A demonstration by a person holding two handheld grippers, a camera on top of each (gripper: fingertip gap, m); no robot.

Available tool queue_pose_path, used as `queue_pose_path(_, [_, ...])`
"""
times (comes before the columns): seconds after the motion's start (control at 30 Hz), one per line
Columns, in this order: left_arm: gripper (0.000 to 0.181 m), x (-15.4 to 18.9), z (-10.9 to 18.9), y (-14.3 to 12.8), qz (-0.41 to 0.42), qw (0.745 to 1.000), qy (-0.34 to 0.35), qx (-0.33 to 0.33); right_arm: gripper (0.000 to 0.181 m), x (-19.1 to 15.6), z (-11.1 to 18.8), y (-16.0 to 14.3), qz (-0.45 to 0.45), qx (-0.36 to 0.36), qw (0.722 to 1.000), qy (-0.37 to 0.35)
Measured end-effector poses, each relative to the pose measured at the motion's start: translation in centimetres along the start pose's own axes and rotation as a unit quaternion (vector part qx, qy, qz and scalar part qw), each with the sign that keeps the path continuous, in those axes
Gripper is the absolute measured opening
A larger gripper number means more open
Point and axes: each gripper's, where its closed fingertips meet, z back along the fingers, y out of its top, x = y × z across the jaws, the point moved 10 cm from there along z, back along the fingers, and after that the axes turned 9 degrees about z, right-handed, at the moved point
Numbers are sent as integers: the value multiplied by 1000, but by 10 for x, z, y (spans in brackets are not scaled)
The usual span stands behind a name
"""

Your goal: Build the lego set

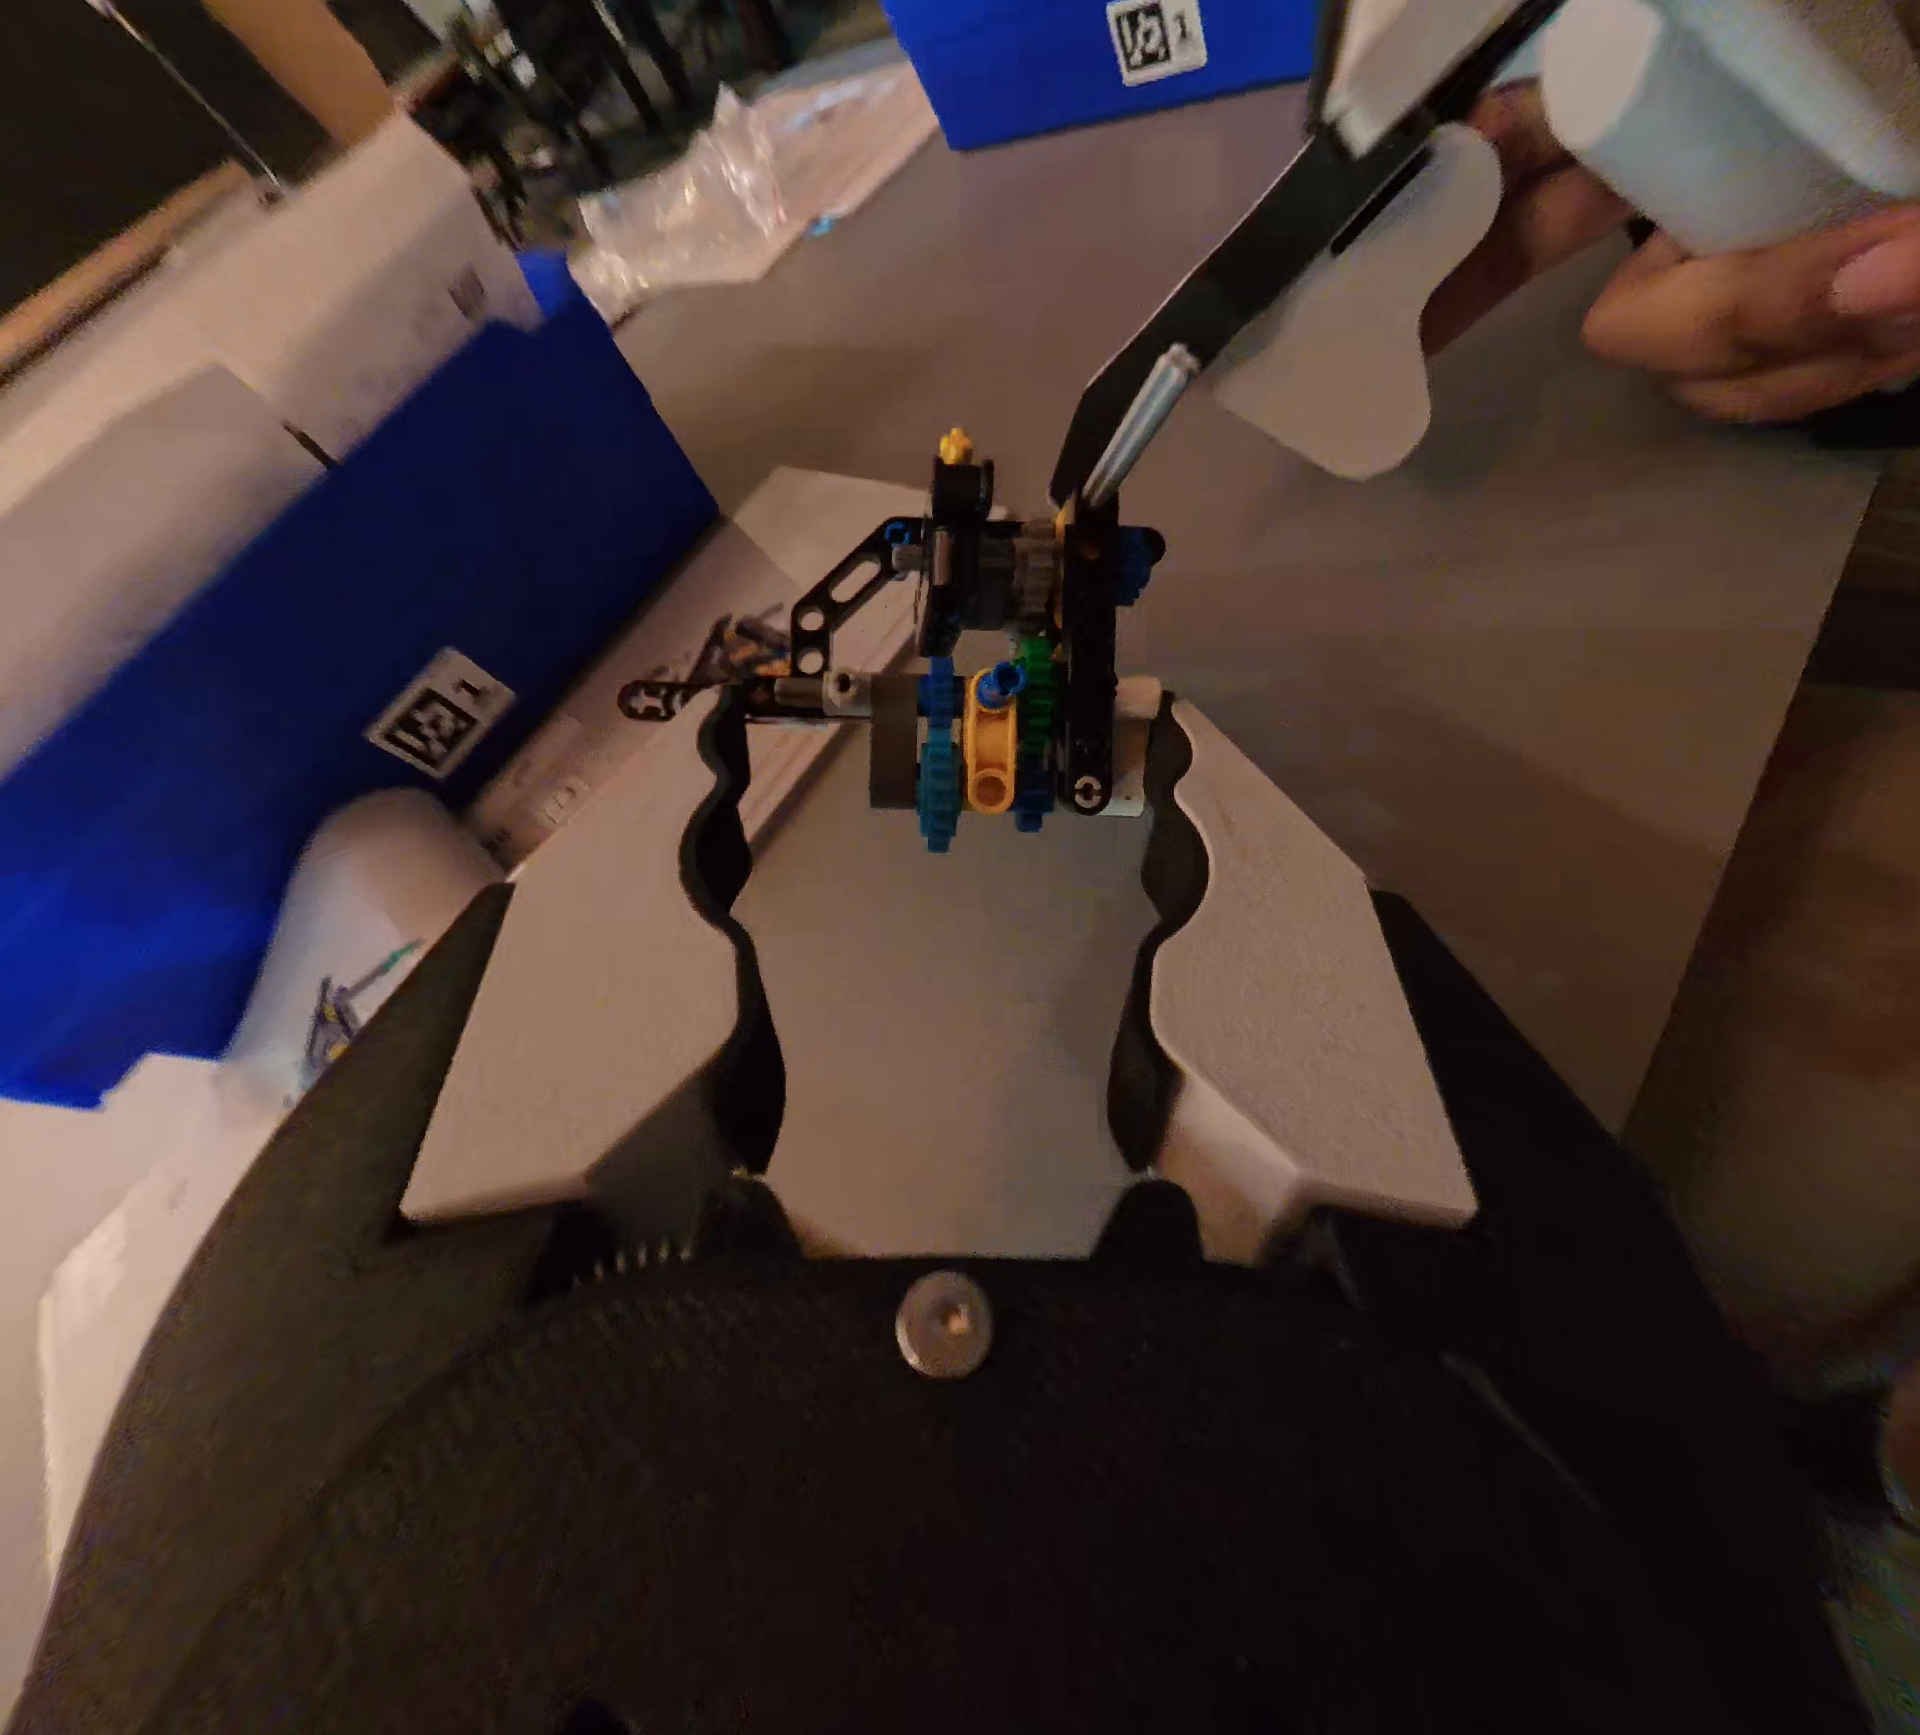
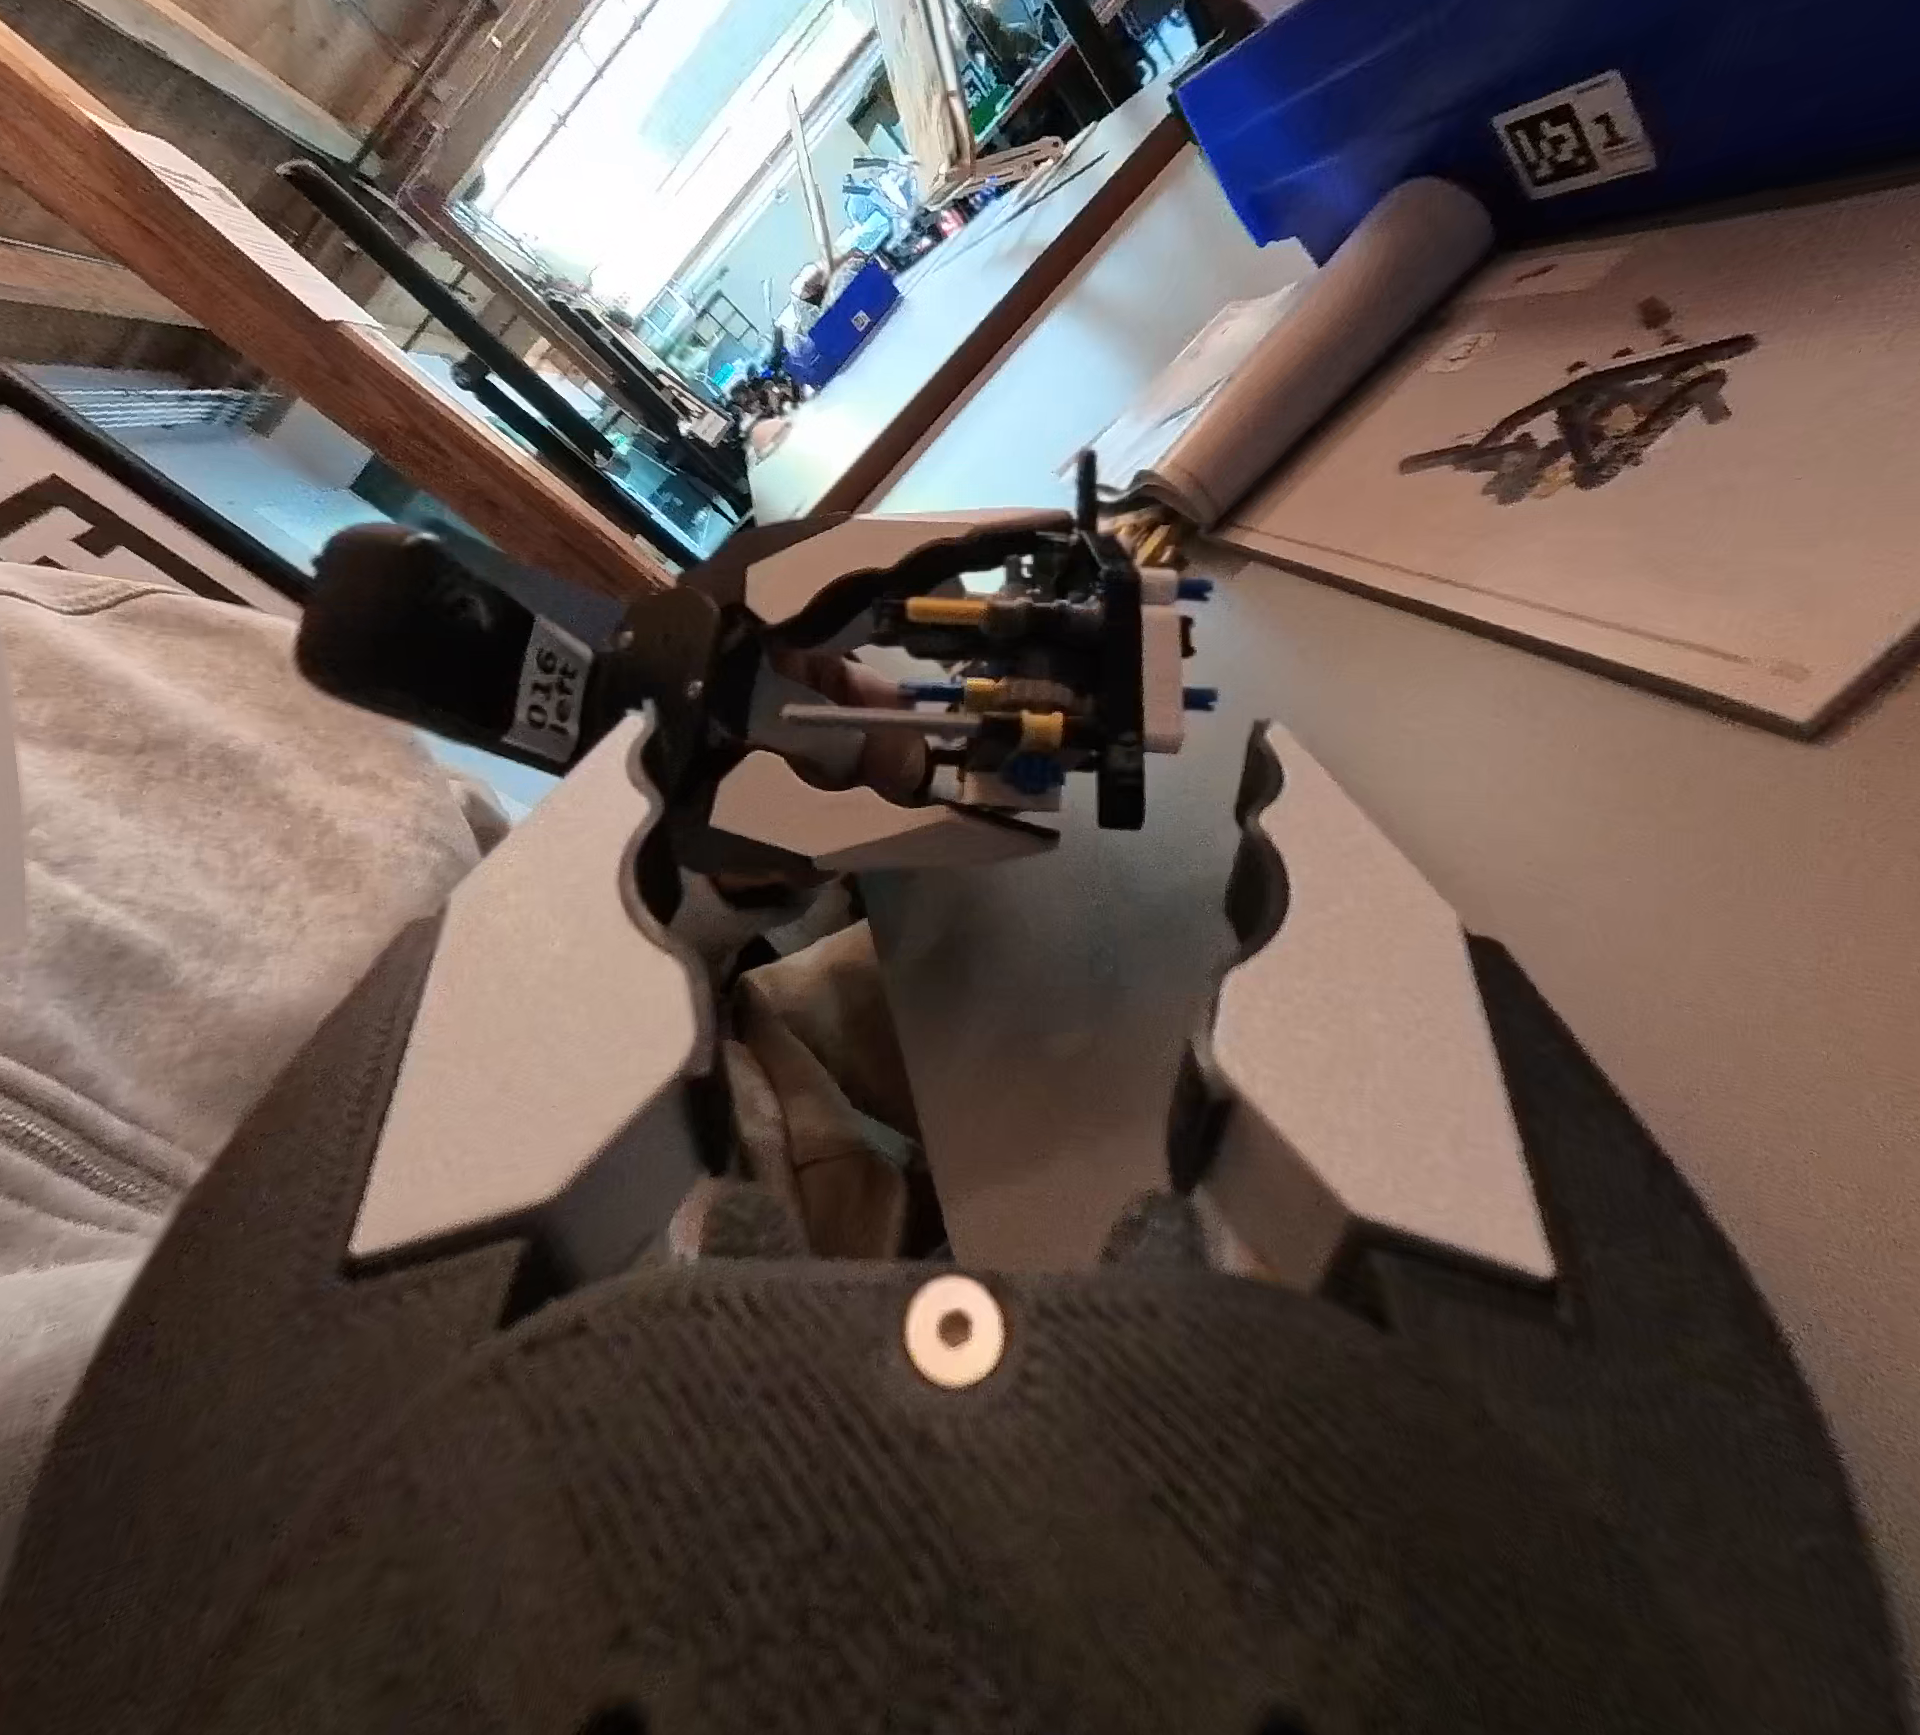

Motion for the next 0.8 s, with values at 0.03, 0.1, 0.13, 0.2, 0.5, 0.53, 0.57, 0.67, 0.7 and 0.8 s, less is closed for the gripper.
queue_pose_path(0.03, [76, 1, 1, 0, -14, 1000, 6, 10, 108, -1, -1, 0, 9, -7, 1000, -6])
queue_pose_path(0.1, [76, 4, 3, 0, -39, 999, 14, 27, 105, -3, -1, 0, 24, -20, 999, -12])
queue_pose_path(0.13, [76, 5, 4, -1, -48, 998, 17, 36, 103, -4, 0, 1, 27, -24, 999, -10])
queue_pose_path(0.2, [76, 5, 7, -1, -61, 997, 17, 54, 100, -6, 0, 0, 31, -32, 999, 3])
queue_pose_path(0.5, [76, 5, 11, -2, -87, 992, 19, 88, 90, -15, -6, -2, 89, -63, 994, 16])
queue_pose_path(0.53, [76, 5, 12, -2, -89, 992, 21, 91, 89, -15, -6, -2, 91, -63, 994, 16])
queue_pose_path(0.57, [76, 5, 12, -3, -90, 991, 20, 92, 89, -14, -6, -3, 90, -62, 994, 17])
queue_pose_path(0.67, [76, 5, 13, -3, -93, 991, 16, 98, 86, -14, -6, -2, 89, -56, 994, 18])
queue_pose_path(0.7, [76, 5, 13, -3, -93, 991, 15, 99, 84, -14, -6, -2, 91, -56, 994, 18])
queue_pose_path(0.8, [76, 6, 13, -3, -94, 991, 15, 99, 81, -15, -6, -2, 97, -57, 994, 17])
